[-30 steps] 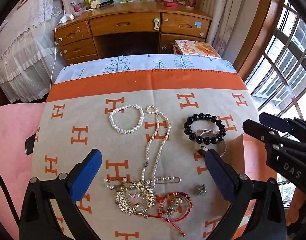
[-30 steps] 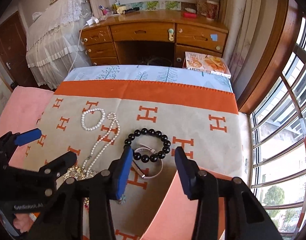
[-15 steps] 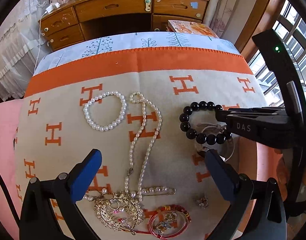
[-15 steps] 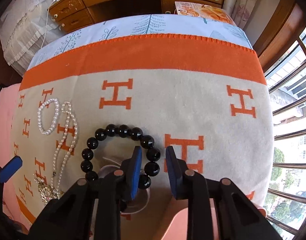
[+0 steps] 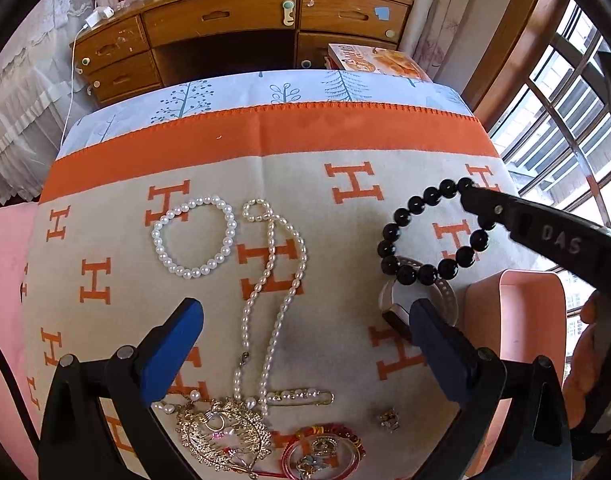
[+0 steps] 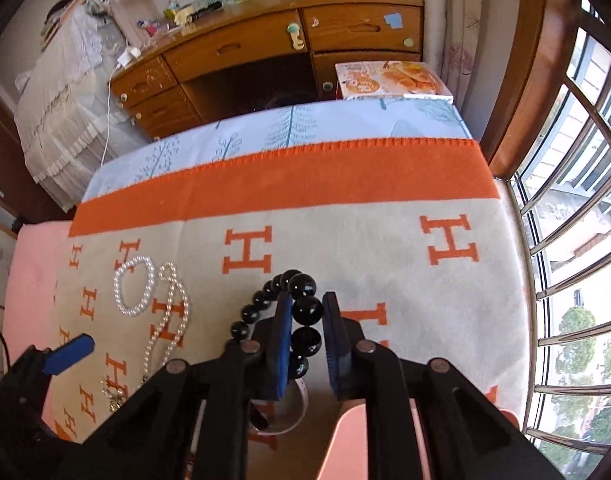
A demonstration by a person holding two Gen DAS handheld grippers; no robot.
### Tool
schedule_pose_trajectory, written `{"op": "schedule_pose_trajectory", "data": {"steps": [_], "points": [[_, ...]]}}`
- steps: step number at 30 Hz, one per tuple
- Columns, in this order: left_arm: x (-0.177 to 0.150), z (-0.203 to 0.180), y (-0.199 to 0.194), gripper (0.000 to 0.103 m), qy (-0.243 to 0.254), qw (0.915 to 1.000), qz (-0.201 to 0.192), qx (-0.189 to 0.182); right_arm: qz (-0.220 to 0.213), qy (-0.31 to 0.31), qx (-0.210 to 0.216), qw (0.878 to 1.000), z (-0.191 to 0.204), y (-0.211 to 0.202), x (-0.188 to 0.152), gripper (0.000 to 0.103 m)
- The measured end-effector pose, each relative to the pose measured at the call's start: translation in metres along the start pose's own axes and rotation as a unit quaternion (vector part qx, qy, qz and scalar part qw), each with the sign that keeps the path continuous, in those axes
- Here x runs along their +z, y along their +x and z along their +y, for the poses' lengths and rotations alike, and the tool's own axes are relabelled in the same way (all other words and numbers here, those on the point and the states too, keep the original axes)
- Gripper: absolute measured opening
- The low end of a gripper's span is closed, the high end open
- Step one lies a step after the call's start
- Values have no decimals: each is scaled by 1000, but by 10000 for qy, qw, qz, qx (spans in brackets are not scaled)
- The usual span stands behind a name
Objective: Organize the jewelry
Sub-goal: 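Lift the black bead bracelet with the right gripper while the left gripper grasps the pink-strap watch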
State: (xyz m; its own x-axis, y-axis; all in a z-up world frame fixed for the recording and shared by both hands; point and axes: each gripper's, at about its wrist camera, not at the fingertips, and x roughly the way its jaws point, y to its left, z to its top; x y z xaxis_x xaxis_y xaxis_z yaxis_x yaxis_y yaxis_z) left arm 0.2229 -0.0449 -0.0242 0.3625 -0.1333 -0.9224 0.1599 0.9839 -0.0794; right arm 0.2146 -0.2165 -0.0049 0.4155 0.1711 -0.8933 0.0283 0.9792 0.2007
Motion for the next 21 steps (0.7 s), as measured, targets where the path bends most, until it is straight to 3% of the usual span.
{"op": "schedule_pose_trajectory", "data": {"steps": [9, 14, 21], "points": [[13, -30, 29, 101, 446, 9986, 288, -83, -873, 1004, 285, 9907, -45, -44, 19, 15], [15, -46, 49, 101, 696, 9965, 448, 73, -956, 1108, 318, 9887, -56, -50, 17, 15], [22, -48, 54, 101, 625, 9964, 574, -82, -859, 1081, 292, 9900, -61, -45, 9, 15]]}}
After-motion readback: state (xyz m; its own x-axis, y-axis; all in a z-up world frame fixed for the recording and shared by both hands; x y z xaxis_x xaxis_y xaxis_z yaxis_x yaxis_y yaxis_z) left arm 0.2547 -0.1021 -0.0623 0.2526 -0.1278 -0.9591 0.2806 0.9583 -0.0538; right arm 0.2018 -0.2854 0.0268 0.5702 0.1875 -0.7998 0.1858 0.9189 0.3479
